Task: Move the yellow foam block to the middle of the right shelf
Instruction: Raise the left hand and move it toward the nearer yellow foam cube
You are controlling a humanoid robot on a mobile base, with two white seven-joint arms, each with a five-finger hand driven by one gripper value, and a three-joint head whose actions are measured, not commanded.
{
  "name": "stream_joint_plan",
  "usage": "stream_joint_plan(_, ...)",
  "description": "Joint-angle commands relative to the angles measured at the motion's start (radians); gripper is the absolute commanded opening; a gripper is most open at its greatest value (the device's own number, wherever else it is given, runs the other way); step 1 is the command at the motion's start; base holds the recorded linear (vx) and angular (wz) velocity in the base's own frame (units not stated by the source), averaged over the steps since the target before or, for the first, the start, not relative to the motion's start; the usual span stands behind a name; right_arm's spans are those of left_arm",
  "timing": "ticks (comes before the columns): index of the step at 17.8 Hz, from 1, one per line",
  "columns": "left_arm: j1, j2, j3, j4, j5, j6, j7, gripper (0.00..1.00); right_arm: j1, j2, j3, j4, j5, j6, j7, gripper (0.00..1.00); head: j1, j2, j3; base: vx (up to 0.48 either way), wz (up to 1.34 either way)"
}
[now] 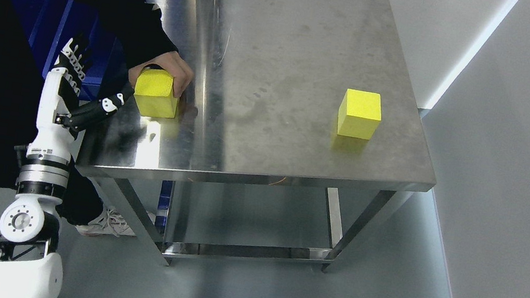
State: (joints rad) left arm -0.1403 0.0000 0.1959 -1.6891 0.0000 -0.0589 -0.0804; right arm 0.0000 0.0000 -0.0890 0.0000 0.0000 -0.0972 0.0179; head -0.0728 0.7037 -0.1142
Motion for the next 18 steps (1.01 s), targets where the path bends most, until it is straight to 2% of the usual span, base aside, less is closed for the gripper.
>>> stream_joint_plan(1,-0.001,0.017,-0.003,-0.004,0.026,-0.001,-0.001,1.00,-0.003,-0.017,0.000,-0.017,0.000,0.001,0.000,1.00,0.0000,0.000,0.000,0.000,0.00)
stream_joint_plan(18,-0.002,0.017,0.016,-0.017,0.026,-0.002,-0.001,1.00,-0.003,-0.017,0.000,-0.017,0.000,0.001,0.000,1.00,0.0000,0.000,0.000,0.000,0.00)
